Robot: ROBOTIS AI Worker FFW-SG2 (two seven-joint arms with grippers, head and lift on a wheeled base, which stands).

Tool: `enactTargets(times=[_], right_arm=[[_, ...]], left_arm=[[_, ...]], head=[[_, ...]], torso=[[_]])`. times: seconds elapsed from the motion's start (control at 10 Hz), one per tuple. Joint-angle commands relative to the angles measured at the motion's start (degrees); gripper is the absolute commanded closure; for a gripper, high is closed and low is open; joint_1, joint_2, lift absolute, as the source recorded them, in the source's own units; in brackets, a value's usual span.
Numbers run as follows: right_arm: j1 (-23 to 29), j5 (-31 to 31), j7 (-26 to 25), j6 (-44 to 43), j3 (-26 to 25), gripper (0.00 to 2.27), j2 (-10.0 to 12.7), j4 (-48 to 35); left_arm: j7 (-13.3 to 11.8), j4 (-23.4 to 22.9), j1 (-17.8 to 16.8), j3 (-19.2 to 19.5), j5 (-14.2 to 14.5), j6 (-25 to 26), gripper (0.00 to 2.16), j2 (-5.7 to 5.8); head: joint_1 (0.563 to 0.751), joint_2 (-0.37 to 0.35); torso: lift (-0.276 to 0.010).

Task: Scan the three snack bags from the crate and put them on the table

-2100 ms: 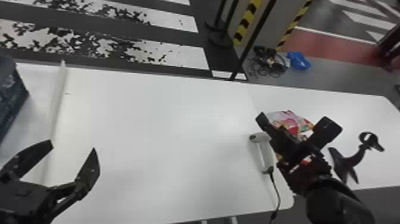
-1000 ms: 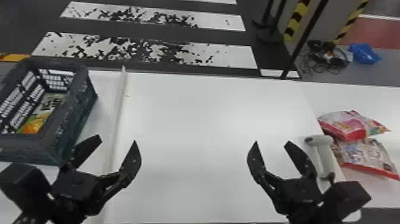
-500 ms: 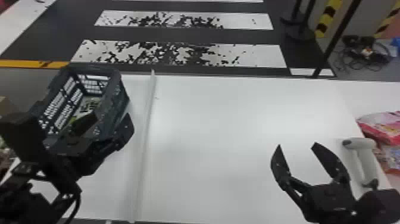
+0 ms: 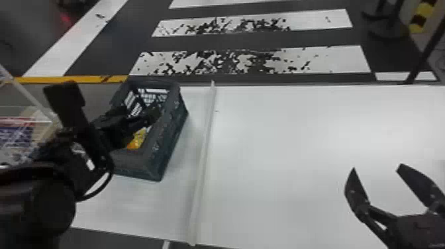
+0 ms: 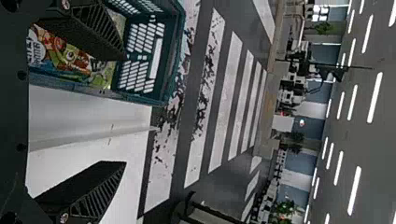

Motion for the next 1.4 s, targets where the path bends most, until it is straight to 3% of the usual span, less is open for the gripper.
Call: enactTargets(times=[0.0,0.3,0.7,1.1,1.3], right_arm=[[-0.2,0.5,0.0,0.6,0.2,0.13,-0.2,0.8],[-0.3,0.6,0.0,1.3,0.3,0.13,-0.8,1.1],[-0.3,1.1,0.0,1.1,0.6,0.13,-0.6,2.4],[-1.1,1.1,-0.1,1.1,0.7,0.13,-0.5,3.5],[-1.4,1.1,-0.4,0.9,0.6,0.13,-0.5,3.9]], left_arm=[[0.6,4.5,-4.6,0.2,-1.4,1.7,0.09,1.85],[0.5,12.3,-9.0,-0.6,-3.8,1.8,0.08,5.98],[-0.9,22.1,-13.4,-4.3,-5.9,1.7,0.08,10.37],[-1.7,29.6,-18.2,-7.9,-6.7,1.0,0.09,12.57],[-1.8,32.7,-20.7,-9.8,-7.0,1.1,0.09,13.1]], head=[[0.695,0.21],[0.695,0.262],[0.695,0.296],[0.695,0.3],[0.695,0.292]], torso=[[-0.094],[-0.094],[-0.094],[-0.094],[-0.094]])
